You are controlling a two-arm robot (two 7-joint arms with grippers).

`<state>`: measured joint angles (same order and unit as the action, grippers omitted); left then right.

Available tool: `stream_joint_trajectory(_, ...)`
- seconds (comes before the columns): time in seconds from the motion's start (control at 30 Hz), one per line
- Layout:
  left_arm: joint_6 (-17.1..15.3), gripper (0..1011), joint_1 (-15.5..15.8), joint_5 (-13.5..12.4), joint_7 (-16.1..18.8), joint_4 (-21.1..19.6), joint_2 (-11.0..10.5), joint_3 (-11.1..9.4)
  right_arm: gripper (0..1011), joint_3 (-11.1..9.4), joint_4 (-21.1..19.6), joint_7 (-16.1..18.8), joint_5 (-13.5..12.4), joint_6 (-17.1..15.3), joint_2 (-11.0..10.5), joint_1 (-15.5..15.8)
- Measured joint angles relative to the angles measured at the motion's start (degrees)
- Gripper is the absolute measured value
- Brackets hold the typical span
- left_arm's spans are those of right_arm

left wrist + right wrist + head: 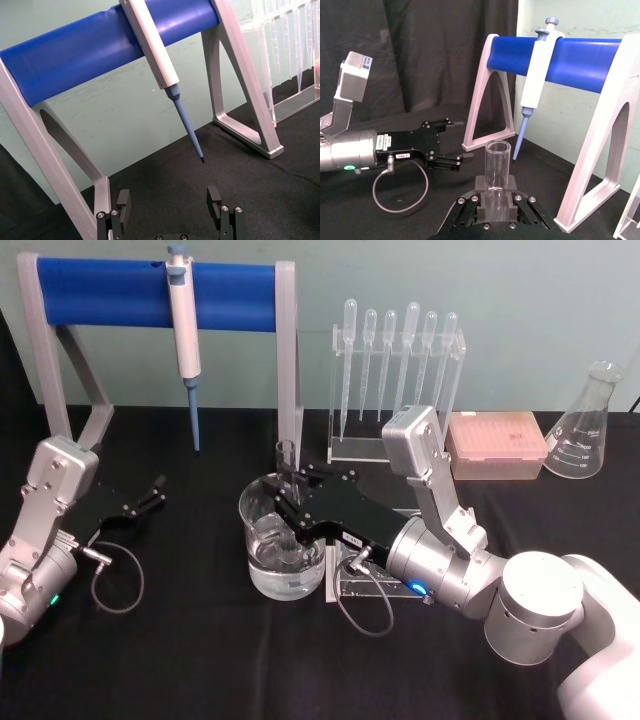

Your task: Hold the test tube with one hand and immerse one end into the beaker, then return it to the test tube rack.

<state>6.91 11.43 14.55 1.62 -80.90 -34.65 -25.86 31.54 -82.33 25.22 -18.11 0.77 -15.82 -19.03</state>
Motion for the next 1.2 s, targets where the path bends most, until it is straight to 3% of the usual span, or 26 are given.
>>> stream_joint_trajectory(1.2, 0.0, 1000, 0.0, 0.0, 0.0, 0.0, 0.0, 0.0, 225, 0.0, 0.0, 0.0, 0.0, 0.0, 0.0, 0.0)
